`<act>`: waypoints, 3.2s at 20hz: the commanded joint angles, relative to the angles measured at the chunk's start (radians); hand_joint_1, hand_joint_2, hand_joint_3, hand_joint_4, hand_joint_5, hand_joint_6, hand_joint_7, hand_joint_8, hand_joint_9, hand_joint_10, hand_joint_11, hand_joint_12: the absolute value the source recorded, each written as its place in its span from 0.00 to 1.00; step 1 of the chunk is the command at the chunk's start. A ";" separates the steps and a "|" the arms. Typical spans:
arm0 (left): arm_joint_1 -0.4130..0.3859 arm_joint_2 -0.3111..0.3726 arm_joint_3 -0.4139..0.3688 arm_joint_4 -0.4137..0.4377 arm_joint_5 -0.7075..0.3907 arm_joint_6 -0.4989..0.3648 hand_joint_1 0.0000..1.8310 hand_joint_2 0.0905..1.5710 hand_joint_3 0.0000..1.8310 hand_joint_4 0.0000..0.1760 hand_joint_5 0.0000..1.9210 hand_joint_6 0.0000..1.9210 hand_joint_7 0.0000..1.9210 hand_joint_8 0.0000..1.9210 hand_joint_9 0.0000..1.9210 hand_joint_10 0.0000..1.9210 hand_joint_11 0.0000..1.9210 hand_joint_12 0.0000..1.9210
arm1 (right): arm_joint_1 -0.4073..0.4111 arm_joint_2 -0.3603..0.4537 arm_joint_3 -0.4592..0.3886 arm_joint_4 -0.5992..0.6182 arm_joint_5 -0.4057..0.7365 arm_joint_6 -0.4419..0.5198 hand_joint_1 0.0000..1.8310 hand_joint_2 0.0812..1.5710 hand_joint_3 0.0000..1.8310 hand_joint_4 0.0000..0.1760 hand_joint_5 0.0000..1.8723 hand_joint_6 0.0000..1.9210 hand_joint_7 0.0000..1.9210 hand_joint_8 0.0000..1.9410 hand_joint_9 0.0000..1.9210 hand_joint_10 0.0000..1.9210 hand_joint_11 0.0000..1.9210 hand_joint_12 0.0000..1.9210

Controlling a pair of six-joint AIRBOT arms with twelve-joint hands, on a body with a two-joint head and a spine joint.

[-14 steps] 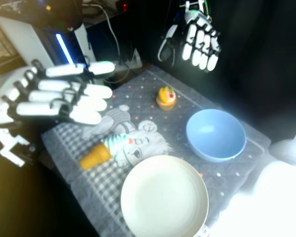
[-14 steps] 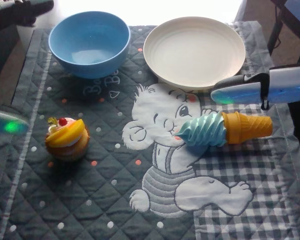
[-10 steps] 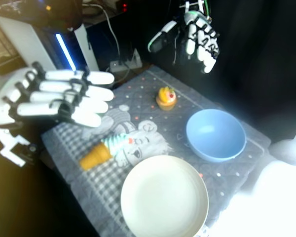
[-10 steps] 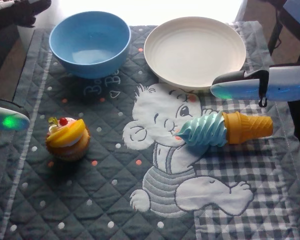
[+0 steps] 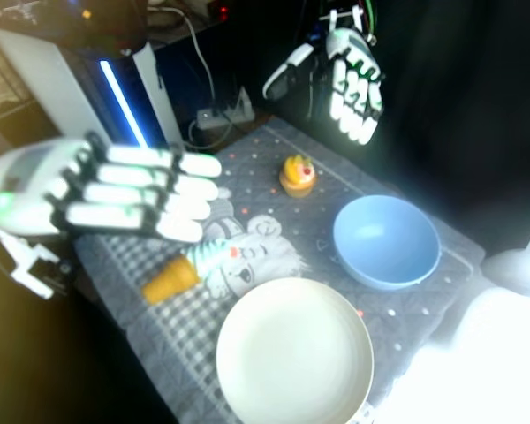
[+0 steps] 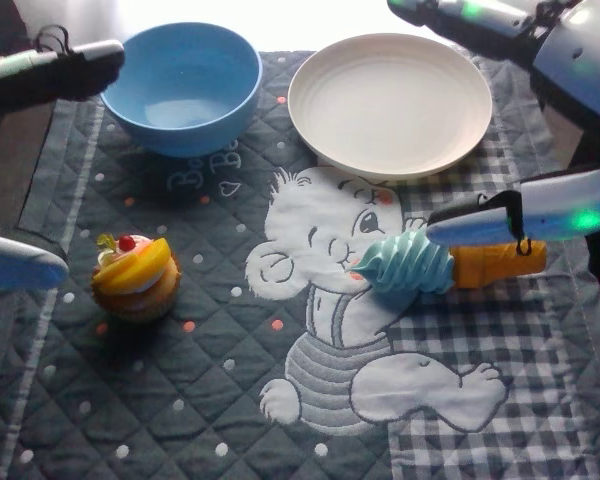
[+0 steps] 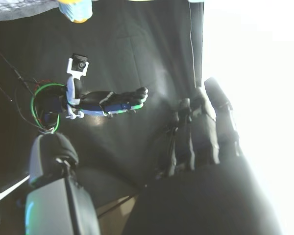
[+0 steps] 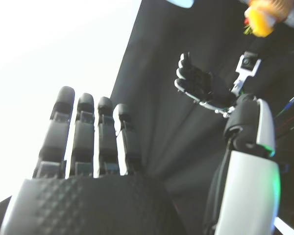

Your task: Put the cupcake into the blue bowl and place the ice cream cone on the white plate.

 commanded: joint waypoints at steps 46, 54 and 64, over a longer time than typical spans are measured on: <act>-0.189 -0.170 0.190 0.500 0.366 -0.428 0.36 0.47 0.00 0.00 0.17 0.00 0.28 0.00 0.31 0.00 0.13 0.39 | -0.093 -0.192 0.182 0.012 -0.217 0.142 0.47 0.49 0.00 0.00 0.14 0.00 0.25 0.00 0.30 0.01 0.21 0.30; -0.202 -0.192 0.202 0.545 0.386 -0.453 0.73 0.59 0.00 0.00 0.52 0.24 0.65 0.11 0.61 0.32 0.42 0.50 | -0.093 -0.200 0.186 0.012 -0.216 0.142 0.69 0.62 0.00 0.00 0.54 0.23 0.66 0.23 0.74 0.12 0.52 0.63; -0.201 -0.213 0.235 0.549 0.391 -0.483 0.77 0.62 0.00 0.00 0.61 0.31 0.68 0.19 0.56 0.50 0.41 0.58 | -0.092 -0.207 0.192 0.012 -0.208 0.141 0.70 0.64 0.00 0.00 0.58 0.30 0.66 0.36 0.74 0.33 0.62 0.67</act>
